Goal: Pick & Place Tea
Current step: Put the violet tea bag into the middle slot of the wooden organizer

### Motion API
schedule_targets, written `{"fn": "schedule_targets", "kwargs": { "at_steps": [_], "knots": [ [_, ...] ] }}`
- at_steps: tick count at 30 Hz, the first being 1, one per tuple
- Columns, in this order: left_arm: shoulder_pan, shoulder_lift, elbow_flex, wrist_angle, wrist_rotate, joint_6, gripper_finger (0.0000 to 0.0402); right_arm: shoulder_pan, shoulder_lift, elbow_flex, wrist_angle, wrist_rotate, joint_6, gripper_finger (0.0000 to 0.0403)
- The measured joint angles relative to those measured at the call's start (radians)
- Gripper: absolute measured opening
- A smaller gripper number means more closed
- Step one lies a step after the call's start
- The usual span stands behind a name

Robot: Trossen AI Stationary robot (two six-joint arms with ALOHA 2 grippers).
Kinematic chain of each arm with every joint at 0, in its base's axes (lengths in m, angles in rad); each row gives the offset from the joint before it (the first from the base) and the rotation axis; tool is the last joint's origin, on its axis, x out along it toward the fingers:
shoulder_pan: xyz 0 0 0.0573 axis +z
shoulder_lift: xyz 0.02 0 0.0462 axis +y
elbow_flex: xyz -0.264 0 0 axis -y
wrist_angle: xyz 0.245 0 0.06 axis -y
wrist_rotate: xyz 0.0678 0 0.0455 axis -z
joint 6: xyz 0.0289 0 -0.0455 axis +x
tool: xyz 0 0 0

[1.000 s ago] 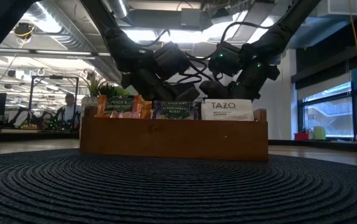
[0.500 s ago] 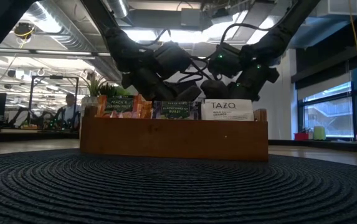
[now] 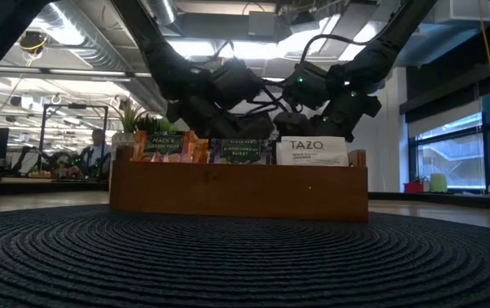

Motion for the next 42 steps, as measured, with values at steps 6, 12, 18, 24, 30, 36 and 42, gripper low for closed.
{"fn": "schedule_targets", "kwargs": {
  "at_steps": [6,12,18,24,30,36,42],
  "knots": [
    [0.044,-0.102,-0.001,-0.008,0.002,0.032,0.0088,0.000,0.001,0.000,-0.001,0.007,-0.024,0.0166],
    [0.067,-0.180,0.001,-0.184,0.000,0.140,0.0088,0.000,0.001,-0.001,-0.002,0.010,-0.023,0.0165],
    [0.034,-0.148,0.001,-0.317,-0.075,0.167,0.0088,0.000,0.001,-0.001,-0.004,0.014,-0.012,0.0165],
    [0.012,-0.103,0.002,-0.312,-0.076,0.159,0.0088,-0.001,0.002,-0.001,0.001,0.014,0.032,0.0165],
    [0.004,-0.071,0.004,-0.288,-0.077,0.143,0.0088,-0.001,0.002,-0.002,0.004,0.012,0.032,0.0165],
    [0.004,-0.067,0.004,-0.265,-0.075,0.133,0.0088,-0.001,0.002,-0.003,0.016,0.015,0.032,0.0165],
    [0.004,-0.066,0.004,-0.264,-0.075,0.132,0.0088,-0.001,0.005,-0.003,0.040,0.018,0.058,0.0158]
  ]
}}
